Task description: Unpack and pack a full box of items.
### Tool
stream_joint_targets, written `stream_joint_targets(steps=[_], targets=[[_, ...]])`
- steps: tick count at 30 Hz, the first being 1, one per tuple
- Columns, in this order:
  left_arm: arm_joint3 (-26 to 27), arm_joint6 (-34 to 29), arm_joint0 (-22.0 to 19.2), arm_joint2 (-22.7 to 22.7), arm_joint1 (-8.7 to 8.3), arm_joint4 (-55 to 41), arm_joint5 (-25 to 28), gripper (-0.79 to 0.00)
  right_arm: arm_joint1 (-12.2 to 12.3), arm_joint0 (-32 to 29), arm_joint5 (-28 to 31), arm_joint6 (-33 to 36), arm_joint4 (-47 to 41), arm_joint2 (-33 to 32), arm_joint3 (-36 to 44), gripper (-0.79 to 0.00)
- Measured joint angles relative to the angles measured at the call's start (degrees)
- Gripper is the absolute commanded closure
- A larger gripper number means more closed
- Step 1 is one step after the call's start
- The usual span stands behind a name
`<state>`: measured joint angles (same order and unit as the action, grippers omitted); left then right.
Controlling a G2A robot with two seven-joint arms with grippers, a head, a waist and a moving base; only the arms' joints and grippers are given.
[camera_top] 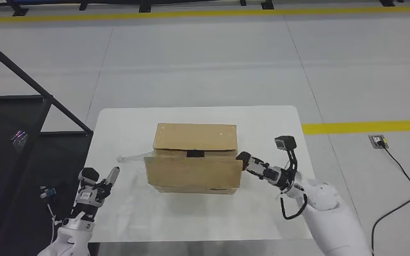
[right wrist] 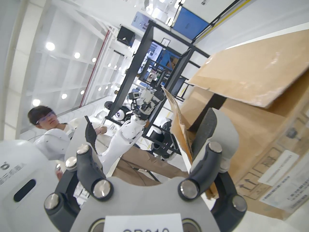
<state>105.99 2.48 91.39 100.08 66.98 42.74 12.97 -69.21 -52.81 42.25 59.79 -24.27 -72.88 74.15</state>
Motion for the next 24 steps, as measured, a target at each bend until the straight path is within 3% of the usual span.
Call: stream_joint_targets(steps=[4, 11, 20, 24], targets=[[0.6, -1.3, 0.1, -0.4, -0.04, 0.7, 1.4, -0.785, 1.6, -2.6, -3.0, 5.4, -1.8, -0.9, 6.7, -0.785], [1.3, -8.2, 1.0, -0.4, -0.84, 7.9, 8.9, -0.785, 5.4, -8.4, -4.3, 6.6, 6.4, 0.1, 17.1, -0.785], [-1.0, -14.7, -0.1, -2.1, -1.67, 17.2, 14.7, -0.785, 9.0, -8.5, -1.4, 3.6, 20.7, 7.1, 17.4, -0.785], [-2.3, -16.2, -0.8, -2.9, -1.87, 19.2, 15.6, -0.785, 9.4, -7.1, -0.1, 2.3, 20.1, 9.2, 17.4, -0.785]])
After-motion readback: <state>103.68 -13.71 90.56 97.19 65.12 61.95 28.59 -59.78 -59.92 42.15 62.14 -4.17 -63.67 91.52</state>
